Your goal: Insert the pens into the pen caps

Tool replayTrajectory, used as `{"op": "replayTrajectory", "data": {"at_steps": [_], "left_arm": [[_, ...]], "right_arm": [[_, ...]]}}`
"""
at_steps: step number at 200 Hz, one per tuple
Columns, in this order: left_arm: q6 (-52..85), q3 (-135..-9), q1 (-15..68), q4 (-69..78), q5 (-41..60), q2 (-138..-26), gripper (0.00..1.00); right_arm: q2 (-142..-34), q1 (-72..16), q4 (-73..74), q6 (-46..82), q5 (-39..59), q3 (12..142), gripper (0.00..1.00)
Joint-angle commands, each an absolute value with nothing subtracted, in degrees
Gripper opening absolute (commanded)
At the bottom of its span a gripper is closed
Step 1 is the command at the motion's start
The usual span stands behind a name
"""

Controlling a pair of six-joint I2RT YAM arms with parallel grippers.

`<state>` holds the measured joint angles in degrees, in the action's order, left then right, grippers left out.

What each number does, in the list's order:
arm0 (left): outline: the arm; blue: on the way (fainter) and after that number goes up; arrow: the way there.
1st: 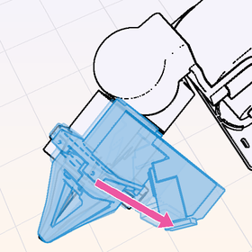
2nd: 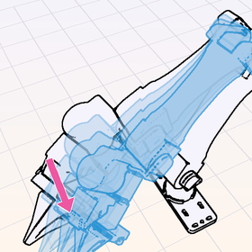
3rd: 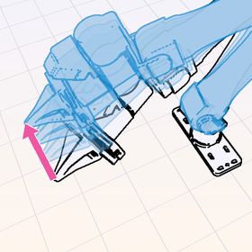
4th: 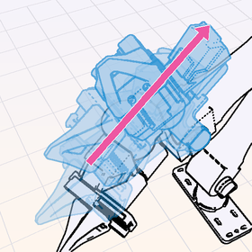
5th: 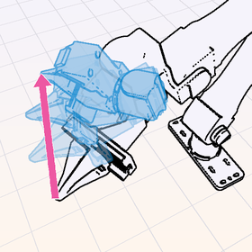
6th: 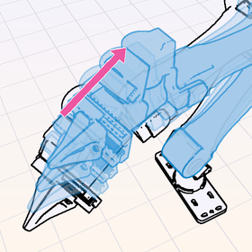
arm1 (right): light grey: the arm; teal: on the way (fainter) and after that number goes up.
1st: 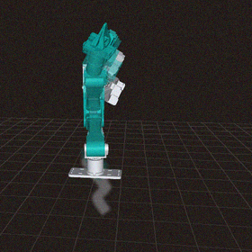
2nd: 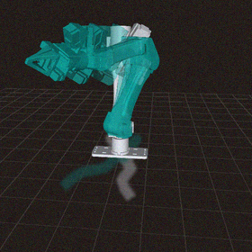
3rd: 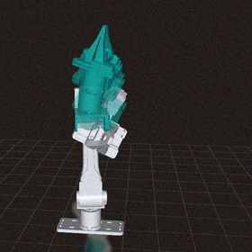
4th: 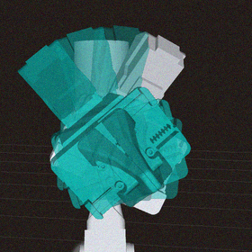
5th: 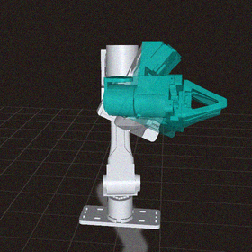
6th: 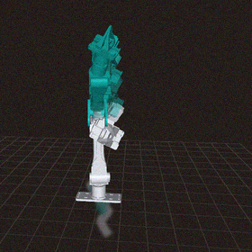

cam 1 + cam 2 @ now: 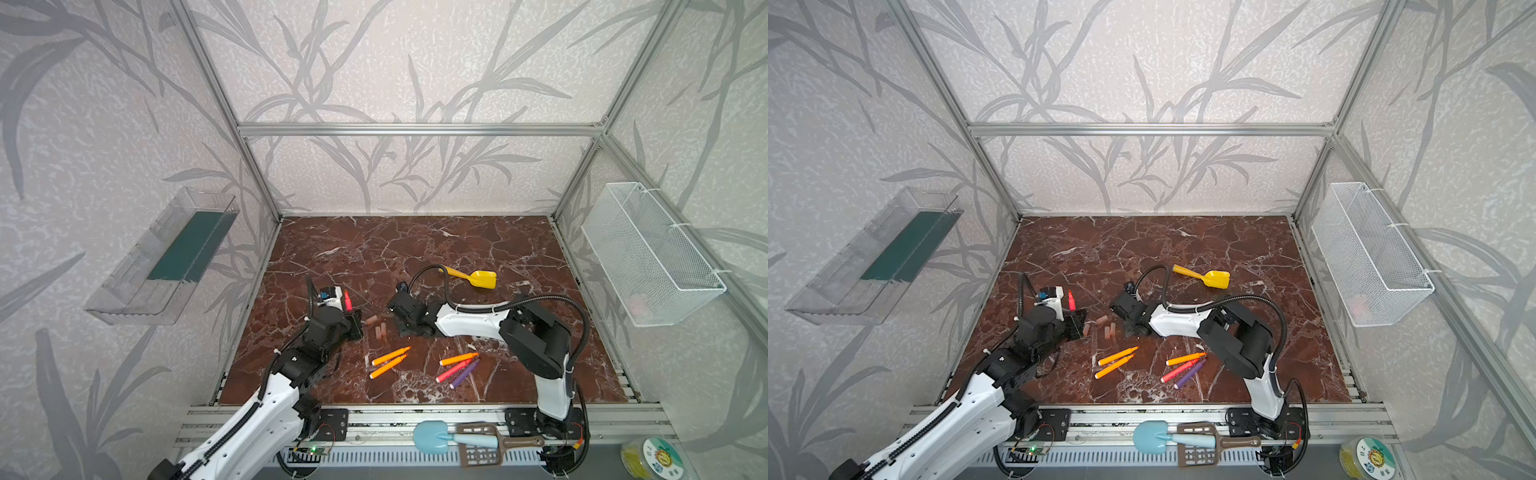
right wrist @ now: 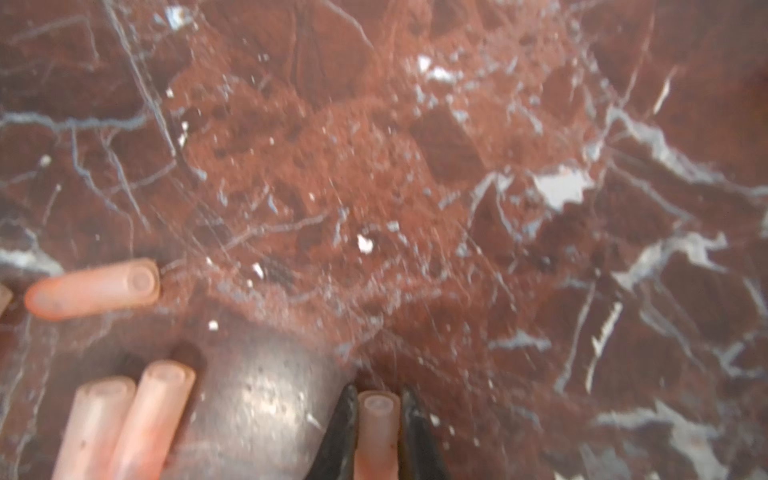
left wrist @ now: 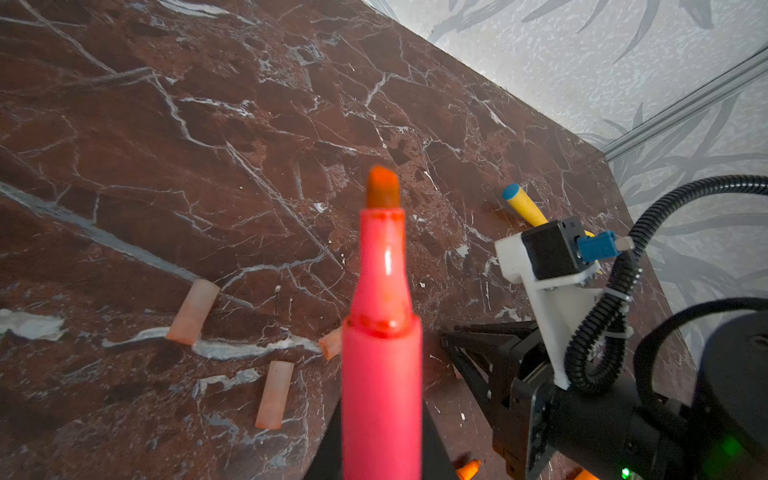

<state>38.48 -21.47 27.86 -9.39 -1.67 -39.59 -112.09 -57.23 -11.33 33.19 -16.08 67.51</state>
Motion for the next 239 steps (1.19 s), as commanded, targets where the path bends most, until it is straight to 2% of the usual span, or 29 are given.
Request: {"op": "replayTrajectory", "data": {"at_steps": [1, 50, 85, 123, 174, 239], "left_arm": [[37.88, -20.98, 29.83, -7.94, 0.33, -39.3, 0.0], [38.39, -19.11, 46.62, -1.58, -9.34, -41.69, 0.0], [39.62, -20.77, 57.9, 7.4, -14.46, -52.93, 0.0], [39.97, -25.09, 67.5, 19.94, -15.87, -67.7, 0.0], [41.48, -31.7, 71.03, 31.73, -10.71, -84.55, 0.0], [42.98, -33.9, 71.04, 36.21, -7.99, -90.28, 0.0]], "right_arm": [[-106.71, -56.63, -12.29, 35.13, -15.29, 63.62, 0.12], [-89.69, -52.14, -9.09, 35.57, -13.53, 53.25, 0.12], [-74.71, -47.07, -3.1, 36.1, -11.63, 42.1, 0.12], [-59.56, -45.84, 3.75, 38.87, -11.18, 31.86, 0.12], [-47.0, -45.26, 16.13, 43.63, -6.9, 20.63, 0.12], [-41.54, -45.22, 21.92, 48.98, -4.73, 15.42, 0.13]]}}
